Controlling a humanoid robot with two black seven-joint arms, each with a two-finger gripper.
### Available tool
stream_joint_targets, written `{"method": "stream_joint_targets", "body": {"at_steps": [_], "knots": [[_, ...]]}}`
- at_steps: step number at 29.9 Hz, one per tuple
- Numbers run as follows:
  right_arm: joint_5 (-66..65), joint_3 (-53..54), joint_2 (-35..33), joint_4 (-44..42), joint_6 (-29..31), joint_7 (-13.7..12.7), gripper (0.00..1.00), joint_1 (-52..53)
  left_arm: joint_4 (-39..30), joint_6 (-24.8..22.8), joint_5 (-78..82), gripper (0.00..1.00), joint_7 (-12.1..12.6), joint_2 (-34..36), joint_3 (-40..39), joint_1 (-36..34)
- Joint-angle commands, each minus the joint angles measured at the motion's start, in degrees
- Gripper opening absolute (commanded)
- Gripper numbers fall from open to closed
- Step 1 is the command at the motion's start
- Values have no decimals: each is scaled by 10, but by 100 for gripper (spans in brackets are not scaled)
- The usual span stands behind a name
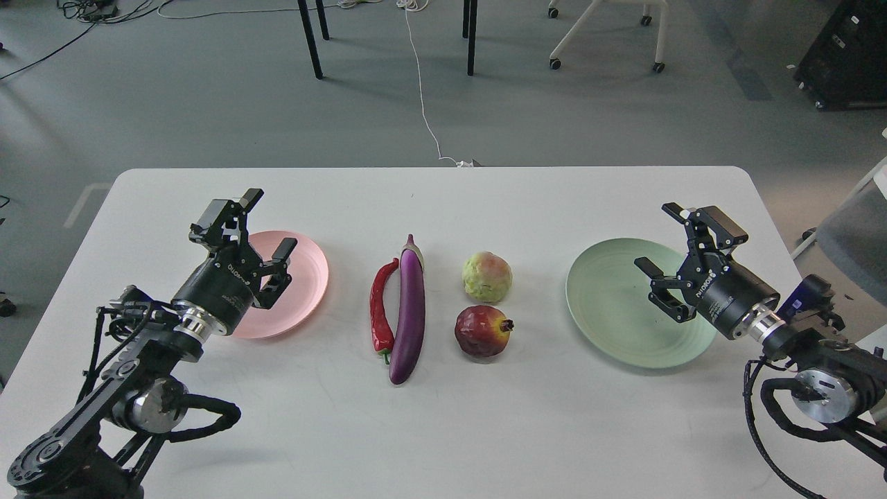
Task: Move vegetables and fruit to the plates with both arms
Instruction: 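Move the right gripper over the pale green fruit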
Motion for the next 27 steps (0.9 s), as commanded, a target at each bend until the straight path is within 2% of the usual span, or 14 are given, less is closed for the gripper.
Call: {"method": "stream_joint_targets", "body": {"at_steps": [1,5,9,16,21,27], "knots": [[-1,1,0,-2,3,0,99,6,-3,4,1,98,-2,4,-2,5],[-20,-9,-6,0,7,0,99,44,-1,4,-2,98,-2,3,-2,1],[-130,-51,-32,1,7,0,99,144,2,1,3,98,-18,8,0,0],[-363,-351,-20,-2,6,0,99,455,1,-3,4,98,-24,31,8,-4],[-490,-544,114,-52,-5,0,99,614,-3,-2,3,98,-30,29,8,-3],[-528,-661,276,-146,-63,0,99,634,-15,-2,4,98,-30,31,8,2]]}}
